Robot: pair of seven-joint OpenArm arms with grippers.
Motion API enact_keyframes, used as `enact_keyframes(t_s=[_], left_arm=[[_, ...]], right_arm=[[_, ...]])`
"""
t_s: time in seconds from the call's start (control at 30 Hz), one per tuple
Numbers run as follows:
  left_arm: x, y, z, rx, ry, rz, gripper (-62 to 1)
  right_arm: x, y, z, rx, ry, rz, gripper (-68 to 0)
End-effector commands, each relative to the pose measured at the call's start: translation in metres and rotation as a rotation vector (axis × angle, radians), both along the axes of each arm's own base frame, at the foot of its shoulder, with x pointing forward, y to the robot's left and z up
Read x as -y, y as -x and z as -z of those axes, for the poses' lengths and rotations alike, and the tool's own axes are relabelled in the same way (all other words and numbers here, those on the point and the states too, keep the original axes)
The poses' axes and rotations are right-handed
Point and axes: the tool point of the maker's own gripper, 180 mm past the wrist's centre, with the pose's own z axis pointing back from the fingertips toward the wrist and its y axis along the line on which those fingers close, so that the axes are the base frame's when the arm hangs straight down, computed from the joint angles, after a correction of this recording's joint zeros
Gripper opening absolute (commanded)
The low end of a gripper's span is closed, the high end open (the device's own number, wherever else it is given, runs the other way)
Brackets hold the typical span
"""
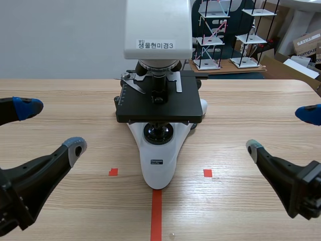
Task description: Point at the revolving nosepiece
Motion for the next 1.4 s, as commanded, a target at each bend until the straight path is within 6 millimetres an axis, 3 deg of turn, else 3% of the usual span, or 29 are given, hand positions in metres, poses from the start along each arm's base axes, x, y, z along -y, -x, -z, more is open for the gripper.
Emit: enact_keyframes(t_s=[0.0,0.67,0.73,0.9,1.2,1.37], left_arm=[[0.000,-0.001,-0.002,-0.010,0.030,-0.014,-2.8],[0.000,-0.001,-0.002,-0.009,0.027,-0.013,-2.8],[0.000,-0.001,-0.002,-0.009,0.027,-0.013,-2.8],[0.000,-0.001,-0.002,-0.008,0.027,-0.013,-2.8],[0.000,-0.001,-0.002,-0.008,0.027,-0.013,-2.8],[0.000,-0.001,-0.002,-0.008,0.027,-0.013,-2.8]], right_arm=[[-0.004,-0.005,-0.010,0.037,-0.012,-0.011,-0.4],[-0.005,-0.006,-0.015,0.055,-0.032,-0.008,-2.4],[-0.005,-0.006,-0.017,0.066,-0.039,-0.010,-7.5],[-0.007,-0.011,-0.029,0.120,-0.062,-0.019,-28.1],[-0.034,-0.024,-0.043,0.212,-0.101,-0.106,-64.4],[-0.051,-0.033,-0.046,0.273,-0.122,-0.167,-66.9]])
